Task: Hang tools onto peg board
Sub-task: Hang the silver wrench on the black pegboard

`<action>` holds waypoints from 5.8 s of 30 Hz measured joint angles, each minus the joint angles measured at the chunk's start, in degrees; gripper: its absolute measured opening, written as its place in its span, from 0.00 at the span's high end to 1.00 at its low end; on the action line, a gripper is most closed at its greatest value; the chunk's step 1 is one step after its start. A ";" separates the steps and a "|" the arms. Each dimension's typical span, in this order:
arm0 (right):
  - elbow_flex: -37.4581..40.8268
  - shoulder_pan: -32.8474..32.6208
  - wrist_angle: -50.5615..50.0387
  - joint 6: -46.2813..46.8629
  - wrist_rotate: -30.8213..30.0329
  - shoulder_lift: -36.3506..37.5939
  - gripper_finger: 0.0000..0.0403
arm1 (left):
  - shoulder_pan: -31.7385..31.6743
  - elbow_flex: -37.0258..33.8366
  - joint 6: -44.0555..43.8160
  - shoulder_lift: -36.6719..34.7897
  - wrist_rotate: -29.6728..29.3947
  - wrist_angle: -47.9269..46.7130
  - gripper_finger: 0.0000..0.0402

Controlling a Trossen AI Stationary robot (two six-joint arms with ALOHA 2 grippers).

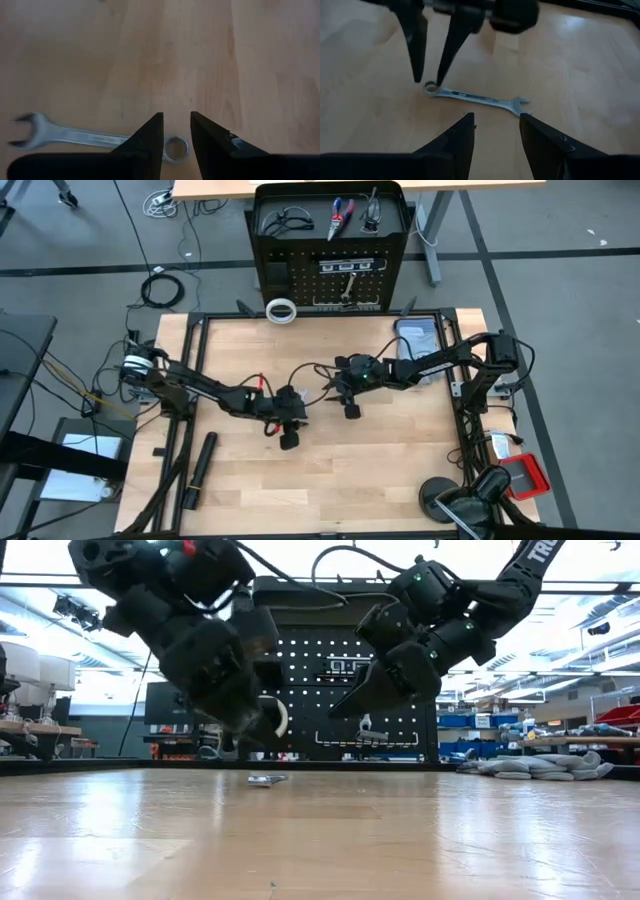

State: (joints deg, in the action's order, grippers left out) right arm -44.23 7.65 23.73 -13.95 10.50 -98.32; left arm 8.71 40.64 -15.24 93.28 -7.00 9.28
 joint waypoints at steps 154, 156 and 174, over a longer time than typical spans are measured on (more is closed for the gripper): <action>-20.57 3.09 -7.37 -9.69 16.79 -24.04 0.70 | 7.41 -6.82 16.49 -5.60 -8.61 -8.55 0.92; -20.59 3.04 -7.60 -9.56 16.57 -24.02 0.70 | 7.41 -5.60 15.52 -5.60 -8.71 -7.91 0.92; -20.37 6.05 -23.10 -9.43 3.44 -15.36 0.70 | 7.41 -1.84 6.18 -5.69 -26.10 -16.92 0.92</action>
State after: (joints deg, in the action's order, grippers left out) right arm -64.60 13.70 0.64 -23.38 13.94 -113.69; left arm 16.12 38.81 -9.05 87.59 -33.10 -7.64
